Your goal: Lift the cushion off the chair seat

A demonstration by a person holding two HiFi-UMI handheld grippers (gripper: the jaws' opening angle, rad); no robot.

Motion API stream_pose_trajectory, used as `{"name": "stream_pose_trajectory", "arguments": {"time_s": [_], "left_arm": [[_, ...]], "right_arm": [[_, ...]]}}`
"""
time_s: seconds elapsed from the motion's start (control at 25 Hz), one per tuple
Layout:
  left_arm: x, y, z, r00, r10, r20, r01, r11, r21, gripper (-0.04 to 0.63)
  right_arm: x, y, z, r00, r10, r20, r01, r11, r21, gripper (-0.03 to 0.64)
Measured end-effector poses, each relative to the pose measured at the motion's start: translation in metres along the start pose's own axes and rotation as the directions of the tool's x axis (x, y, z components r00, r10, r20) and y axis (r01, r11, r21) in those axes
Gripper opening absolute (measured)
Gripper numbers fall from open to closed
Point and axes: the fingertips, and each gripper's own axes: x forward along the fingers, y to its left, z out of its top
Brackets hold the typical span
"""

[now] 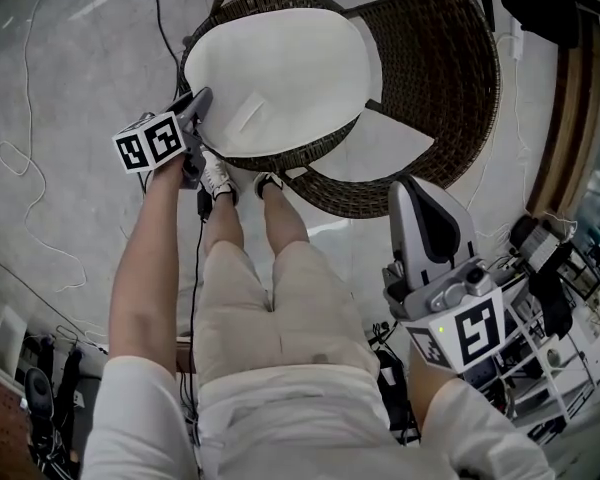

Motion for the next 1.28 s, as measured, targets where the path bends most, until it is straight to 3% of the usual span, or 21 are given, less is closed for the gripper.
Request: {"name": "stream_pose_trajectory", "arguments": {"time_s": [0.16, 0.56, 1.28], "left_arm": [[-0.010, -0.011, 0.005, 0.999, 0.024, 0.030, -0.027, 0.995, 0.096, 0.061], [-0.035, -0.055, 0.033, 0.996, 0.039, 0.076, -0.057, 0.968, 0.243, 0.055], [-0.107, -0.119, 0.065, 0.981, 0.020, 0.191, -0.086, 0.936, 0.342, 0.054]], "right_arm": [[-0.007, 0.006, 0.009, 1.000, -0.010, 0.030, 0.010, 1.000, -0.001, 0.002], [-0.038, 0.017, 0.023, 0.994, -0.046, 0.097, 0.046, 0.999, 0.000, 0.002], [-0.081, 0.045, 0.062, 0.982, -0.029, 0.188, 0.040, 0.998, -0.053, 0.002]]}}
